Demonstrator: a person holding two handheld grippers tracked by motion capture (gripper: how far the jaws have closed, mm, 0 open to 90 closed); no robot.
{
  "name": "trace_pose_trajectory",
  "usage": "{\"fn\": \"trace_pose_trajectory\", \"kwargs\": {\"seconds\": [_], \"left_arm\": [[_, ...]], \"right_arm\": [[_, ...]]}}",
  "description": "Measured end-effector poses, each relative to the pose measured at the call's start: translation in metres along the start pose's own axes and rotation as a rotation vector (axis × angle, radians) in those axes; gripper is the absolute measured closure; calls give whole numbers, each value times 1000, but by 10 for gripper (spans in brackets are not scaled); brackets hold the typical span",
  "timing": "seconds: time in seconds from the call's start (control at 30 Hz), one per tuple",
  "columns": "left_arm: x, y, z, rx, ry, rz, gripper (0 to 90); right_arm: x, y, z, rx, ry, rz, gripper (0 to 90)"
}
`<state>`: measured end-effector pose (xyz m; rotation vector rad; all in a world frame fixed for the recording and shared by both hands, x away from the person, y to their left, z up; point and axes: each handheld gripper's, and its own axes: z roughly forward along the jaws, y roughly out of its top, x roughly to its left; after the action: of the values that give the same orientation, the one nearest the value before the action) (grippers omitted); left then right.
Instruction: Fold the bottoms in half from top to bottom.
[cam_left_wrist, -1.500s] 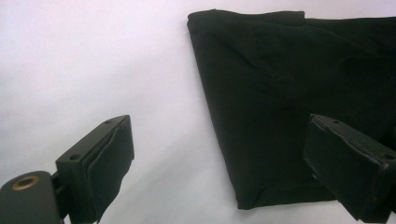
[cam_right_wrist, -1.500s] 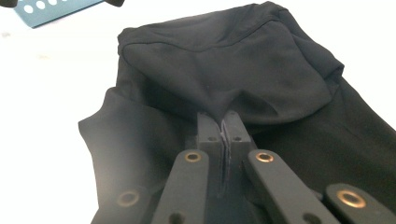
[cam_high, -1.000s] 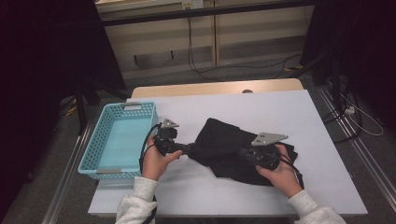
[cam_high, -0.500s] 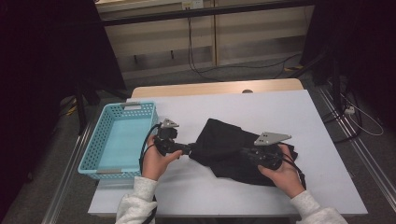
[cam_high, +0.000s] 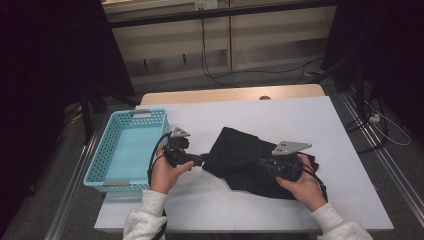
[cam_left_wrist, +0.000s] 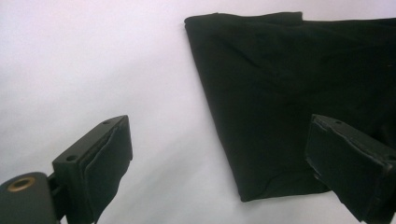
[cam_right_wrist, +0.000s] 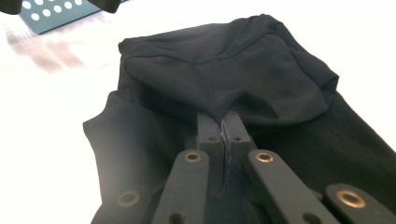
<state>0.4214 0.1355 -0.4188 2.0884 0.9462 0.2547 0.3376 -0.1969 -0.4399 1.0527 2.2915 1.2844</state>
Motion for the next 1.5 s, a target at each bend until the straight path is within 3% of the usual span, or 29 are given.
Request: {"fn": "trace_pose_trajectory", "kwargs": {"seconds": [0.27, 0.93, 1.5], "left_arm": [[3, -3, 0, 18, -16, -7, 73], [3, -3, -4, 17, -3, 2, 73], [4, -4, -7, 9, -4, -3, 72]], "right_arm": [[-3, 0, 1, -2, 1, 12, 891], [-4, 2, -8, -25, -34, 6, 891], [-4, 5, -10, -25, -32, 0, 891]]}}
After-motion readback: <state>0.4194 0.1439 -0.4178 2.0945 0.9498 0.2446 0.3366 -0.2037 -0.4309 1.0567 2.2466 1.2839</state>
